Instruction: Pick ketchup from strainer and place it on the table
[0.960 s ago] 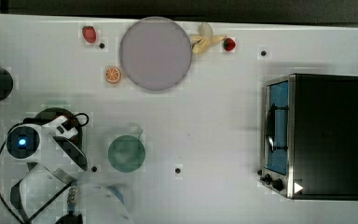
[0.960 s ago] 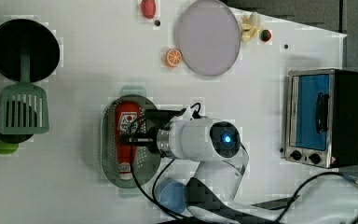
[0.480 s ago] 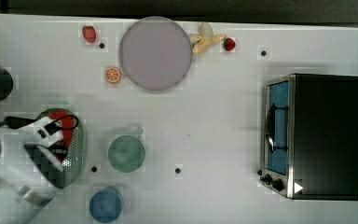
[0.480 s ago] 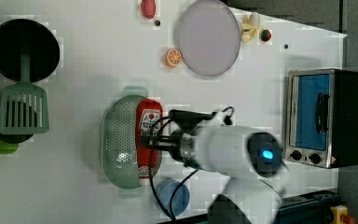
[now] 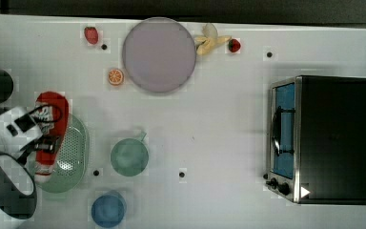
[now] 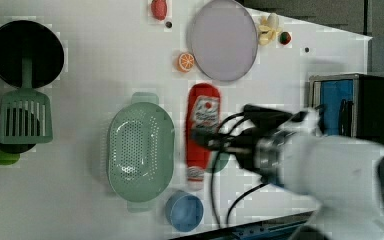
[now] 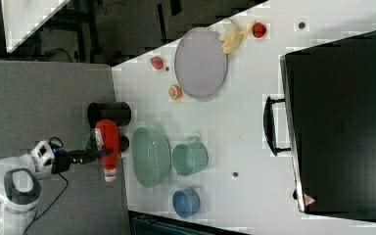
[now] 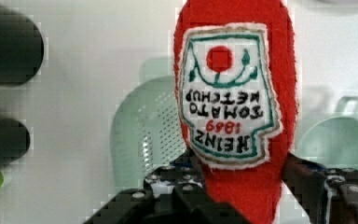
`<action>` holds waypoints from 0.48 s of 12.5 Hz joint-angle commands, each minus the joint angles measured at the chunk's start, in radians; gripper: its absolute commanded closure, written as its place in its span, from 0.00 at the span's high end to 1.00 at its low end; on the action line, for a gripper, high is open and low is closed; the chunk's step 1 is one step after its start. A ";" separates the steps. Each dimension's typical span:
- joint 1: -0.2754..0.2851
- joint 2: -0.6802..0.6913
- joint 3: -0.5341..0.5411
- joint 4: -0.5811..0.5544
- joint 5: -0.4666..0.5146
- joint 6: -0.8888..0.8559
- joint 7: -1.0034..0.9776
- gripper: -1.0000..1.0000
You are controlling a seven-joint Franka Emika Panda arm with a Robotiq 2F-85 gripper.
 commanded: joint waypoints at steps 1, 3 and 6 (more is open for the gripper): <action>-0.109 0.008 -0.105 0.049 0.006 -0.112 -0.229 0.56; -0.137 -0.002 -0.176 0.067 0.006 -0.137 -0.317 0.56; -0.173 -0.009 -0.300 0.069 0.006 -0.136 -0.406 0.56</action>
